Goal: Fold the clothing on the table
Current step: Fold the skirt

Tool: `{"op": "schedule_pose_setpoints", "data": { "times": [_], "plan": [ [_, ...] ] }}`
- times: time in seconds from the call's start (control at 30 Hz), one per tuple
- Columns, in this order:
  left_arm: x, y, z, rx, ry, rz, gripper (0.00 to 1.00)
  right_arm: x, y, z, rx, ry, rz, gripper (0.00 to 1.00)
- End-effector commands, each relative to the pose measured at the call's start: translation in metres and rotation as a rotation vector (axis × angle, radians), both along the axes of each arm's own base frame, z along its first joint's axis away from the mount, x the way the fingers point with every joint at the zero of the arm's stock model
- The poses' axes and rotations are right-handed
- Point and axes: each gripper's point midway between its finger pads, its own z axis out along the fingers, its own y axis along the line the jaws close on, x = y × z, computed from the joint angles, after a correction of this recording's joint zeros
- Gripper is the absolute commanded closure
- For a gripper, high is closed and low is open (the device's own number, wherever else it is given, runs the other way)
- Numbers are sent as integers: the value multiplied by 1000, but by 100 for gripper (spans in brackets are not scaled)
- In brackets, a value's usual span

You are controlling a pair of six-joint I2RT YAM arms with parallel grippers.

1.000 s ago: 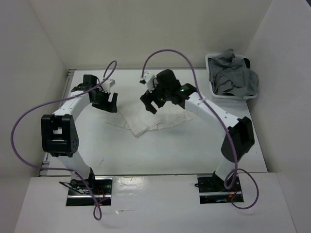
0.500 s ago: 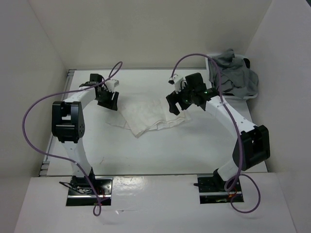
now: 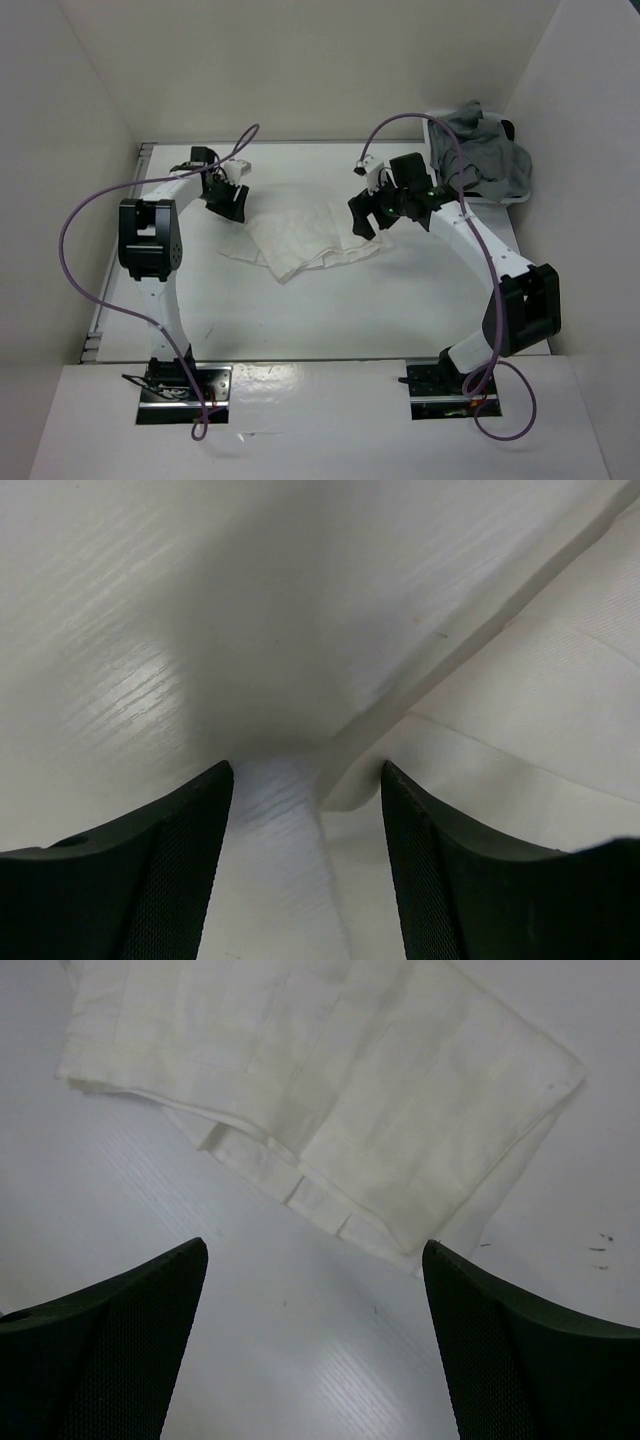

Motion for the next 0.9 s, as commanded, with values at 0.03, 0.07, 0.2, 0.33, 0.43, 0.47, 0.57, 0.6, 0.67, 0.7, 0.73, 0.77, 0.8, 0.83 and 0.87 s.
{"op": "schedule_pose_setpoints", "data": {
  "times": [0.03, 0.07, 0.2, 0.33, 0.43, 0.47, 0.57, 0.6, 0.67, 0.7, 0.73, 0.77, 0.8, 0.83, 0.87],
  "plan": [
    [-5, -7, -3, -28, 26, -72, 32, 4, -1, 24, 45, -80, 1, 8],
    [-8, -6, -4, -25, 35, -80, 32, 4, -1, 24, 45, -80, 1, 8],
    [-20, -8, -8, -32, 66, -117, 32, 4, -1, 22, 45, -80, 1, 8],
    [-32, -14, -14, -37, 100, -185, 32, 4, -1, 22, 45, -80, 1, 8],
    [-35, -18, -14, -32, 103, -205, 33, 3, -2, 18, 41, -71, 1, 8],
    [-37, -18, -16, -33, 112, -205, 33, 3, -2, 18, 41, -71, 1, 8],
    [-40, -26, -21, -33, 124, -225, 33, 2, -2, 21, 45, -80, 1, 8],
    [-41, -30, -21, -33, 124, -234, 34, 1, -2, 18, 42, -71, 1, 8],
    [-42, -34, -25, -33, 133, -243, 34, 2, -2, 19, 45, -80, 1, 8],
    [-42, -34, -25, -33, 133, -243, 37, 2, -2, 19, 45, -80, 1, 8],
    [-42, -34, -25, -33, 133, -243, 37, 1, -2, 15, 42, -71, 1, 8],
    [-41, -36, -24, -44, 128, -237, 39, 1, -2, 15, 41, -71, 1, 8],
    [-41, -36, -24, -44, 128, -237, 43, 1, -2, 11, 38, -61, 1, 8],
    [-41, -36, -24, -44, 128, -237, 45, 1, -2, 11, 38, -61, 1, 8],
    [-41, -36, -24, -44, 128, -237, 47, 1, -2, 11, 38, -61, 1, 8]
  ]
}}
